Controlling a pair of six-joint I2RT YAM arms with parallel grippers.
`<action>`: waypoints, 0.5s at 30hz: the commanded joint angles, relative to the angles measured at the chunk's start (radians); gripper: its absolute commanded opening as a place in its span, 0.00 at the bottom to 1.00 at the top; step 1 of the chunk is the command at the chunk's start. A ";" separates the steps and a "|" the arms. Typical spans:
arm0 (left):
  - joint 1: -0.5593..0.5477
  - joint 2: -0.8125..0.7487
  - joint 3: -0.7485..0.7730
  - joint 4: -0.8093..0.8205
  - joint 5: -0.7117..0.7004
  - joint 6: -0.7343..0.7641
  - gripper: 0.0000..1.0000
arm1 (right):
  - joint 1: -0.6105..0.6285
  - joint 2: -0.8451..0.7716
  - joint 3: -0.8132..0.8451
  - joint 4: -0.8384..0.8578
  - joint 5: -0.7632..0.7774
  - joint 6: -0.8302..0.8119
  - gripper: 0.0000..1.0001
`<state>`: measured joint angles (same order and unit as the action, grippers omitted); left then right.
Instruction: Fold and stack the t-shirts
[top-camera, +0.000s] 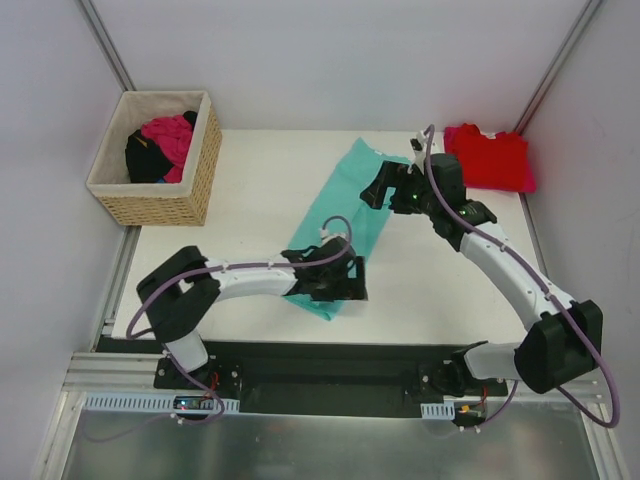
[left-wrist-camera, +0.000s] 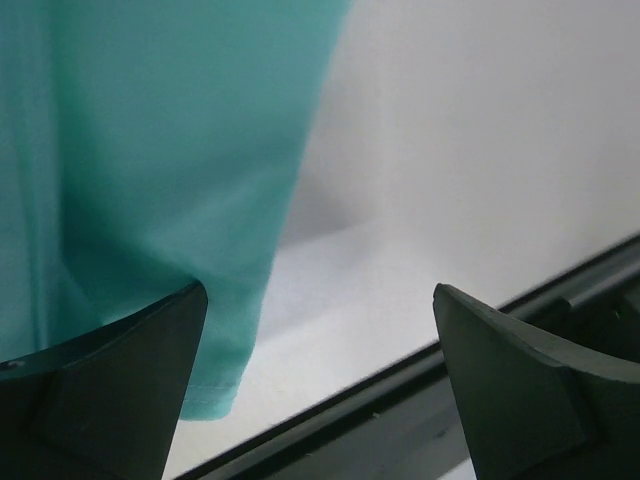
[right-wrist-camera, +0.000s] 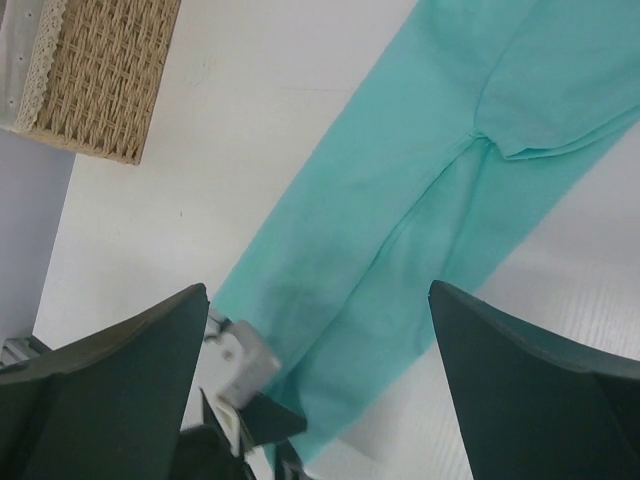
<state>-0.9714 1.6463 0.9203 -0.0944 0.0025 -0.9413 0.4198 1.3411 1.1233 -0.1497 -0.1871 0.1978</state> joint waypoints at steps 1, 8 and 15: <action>-0.128 0.134 0.198 -0.027 0.120 0.109 0.96 | -0.032 -0.097 0.013 -0.109 0.076 -0.055 0.97; -0.213 0.300 0.506 -0.050 0.249 0.233 0.96 | -0.076 -0.204 0.056 -0.284 0.181 -0.101 0.97; -0.251 0.270 0.669 -0.054 0.257 0.323 0.94 | -0.142 -0.269 0.046 -0.326 0.216 -0.092 0.97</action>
<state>-1.2060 1.9938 1.5406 -0.1356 0.2646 -0.7109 0.3038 1.1202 1.1439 -0.4282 -0.0067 0.1154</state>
